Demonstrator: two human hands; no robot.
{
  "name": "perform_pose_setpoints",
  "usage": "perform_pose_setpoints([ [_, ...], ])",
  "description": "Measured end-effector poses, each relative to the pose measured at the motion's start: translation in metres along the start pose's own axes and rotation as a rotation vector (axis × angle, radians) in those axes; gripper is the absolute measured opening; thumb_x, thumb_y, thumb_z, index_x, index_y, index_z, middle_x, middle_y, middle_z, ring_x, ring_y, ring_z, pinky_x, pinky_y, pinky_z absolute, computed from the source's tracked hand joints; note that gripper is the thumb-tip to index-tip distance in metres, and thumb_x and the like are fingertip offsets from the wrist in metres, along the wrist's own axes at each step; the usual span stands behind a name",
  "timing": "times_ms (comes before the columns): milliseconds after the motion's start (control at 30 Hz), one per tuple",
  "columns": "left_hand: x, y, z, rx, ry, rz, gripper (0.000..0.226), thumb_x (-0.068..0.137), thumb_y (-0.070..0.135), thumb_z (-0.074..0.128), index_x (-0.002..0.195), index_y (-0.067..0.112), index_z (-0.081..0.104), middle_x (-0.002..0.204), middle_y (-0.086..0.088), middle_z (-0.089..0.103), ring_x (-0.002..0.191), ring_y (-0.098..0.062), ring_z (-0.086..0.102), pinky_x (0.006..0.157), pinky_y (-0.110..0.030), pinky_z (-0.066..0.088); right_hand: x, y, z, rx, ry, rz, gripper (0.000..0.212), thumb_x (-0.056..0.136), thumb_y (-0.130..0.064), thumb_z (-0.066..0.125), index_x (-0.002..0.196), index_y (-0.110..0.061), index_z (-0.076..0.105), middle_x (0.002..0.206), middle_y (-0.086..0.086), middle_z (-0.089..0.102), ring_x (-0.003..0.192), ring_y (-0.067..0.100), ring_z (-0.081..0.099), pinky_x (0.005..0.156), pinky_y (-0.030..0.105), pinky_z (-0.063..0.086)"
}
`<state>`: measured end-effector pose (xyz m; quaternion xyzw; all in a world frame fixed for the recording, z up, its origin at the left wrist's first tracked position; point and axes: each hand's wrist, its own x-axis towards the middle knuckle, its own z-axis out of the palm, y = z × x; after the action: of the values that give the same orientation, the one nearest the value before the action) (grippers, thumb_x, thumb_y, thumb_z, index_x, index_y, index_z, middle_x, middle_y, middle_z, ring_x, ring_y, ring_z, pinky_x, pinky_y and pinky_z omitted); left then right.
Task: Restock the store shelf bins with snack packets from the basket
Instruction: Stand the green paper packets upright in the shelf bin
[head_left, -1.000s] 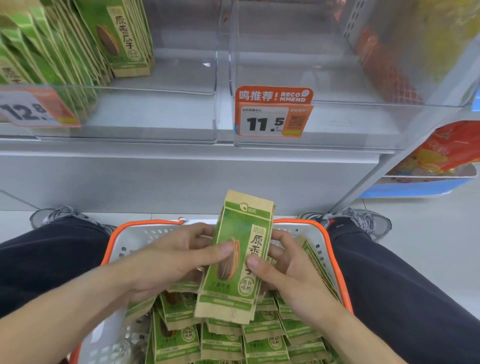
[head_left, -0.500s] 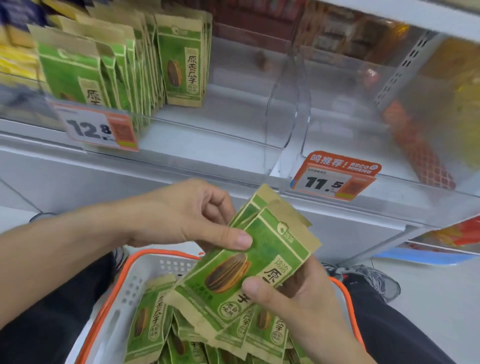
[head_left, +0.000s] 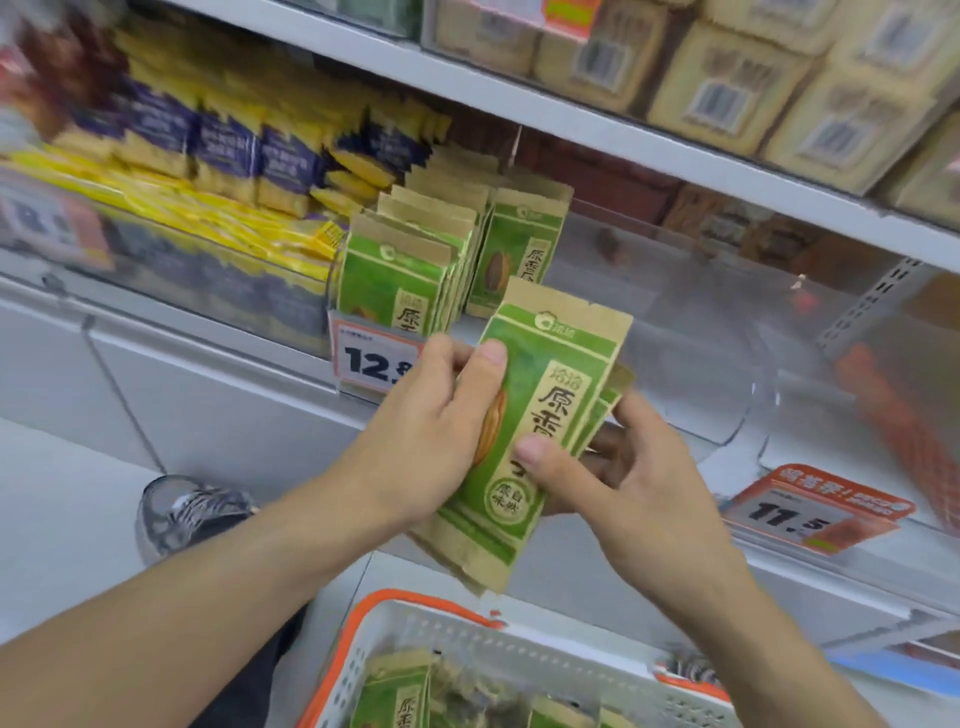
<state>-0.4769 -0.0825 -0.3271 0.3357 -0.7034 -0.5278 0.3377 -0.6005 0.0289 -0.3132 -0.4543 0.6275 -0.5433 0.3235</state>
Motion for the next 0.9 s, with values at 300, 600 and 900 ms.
perform_pose_setpoints([
  [300, -0.004, 0.007, 0.001, -0.088, 0.146, 0.247, 0.032, 0.092, 0.054, 0.027, 0.091, 0.027, 0.043, 0.074, 0.030, 0.058, 0.071, 0.006, 0.058, 0.059, -0.008, 0.042, 0.014, -0.011, 0.011, 0.029, 0.042, -0.031, 0.058, 0.076, -0.034, 0.080, 0.123, -0.013, 0.053, 0.109, 0.005, 0.073, 0.101, 0.024, 0.071, 0.087, 0.052, 0.059],
  [600, 0.027, -0.009, -0.008, 0.257, 0.378, 0.258, 0.008, 0.089, 0.020, 0.063, 0.087, 0.020, 0.056, 0.089, 0.008, 0.053, 0.091, -0.019, 0.052, 0.079, -0.024, 0.045, 0.033, -0.029, -0.024, -0.595, 0.266, -0.597, 0.070, 0.082, -0.006, 0.078, 0.118, -0.046, 0.035, 0.113, -0.039, 0.051, 0.104, -0.004, 0.059, 0.090, 0.018, 0.048],
  [900, 0.036, -0.021, -0.012, 0.605, 0.429, 0.313, 0.026, 0.073, 0.042, 0.082, 0.084, 0.028, 0.063, 0.083, 0.013, 0.046, 0.090, -0.020, 0.047, 0.074, -0.034, 0.031, 0.137, -0.011, -0.029, -0.614, 0.152, -0.226, 0.053, 0.093, -0.011, 0.068, 0.129, -0.013, 0.030, 0.122, -0.009, 0.056, 0.114, 0.003, 0.057, 0.102, 0.024, 0.044],
])
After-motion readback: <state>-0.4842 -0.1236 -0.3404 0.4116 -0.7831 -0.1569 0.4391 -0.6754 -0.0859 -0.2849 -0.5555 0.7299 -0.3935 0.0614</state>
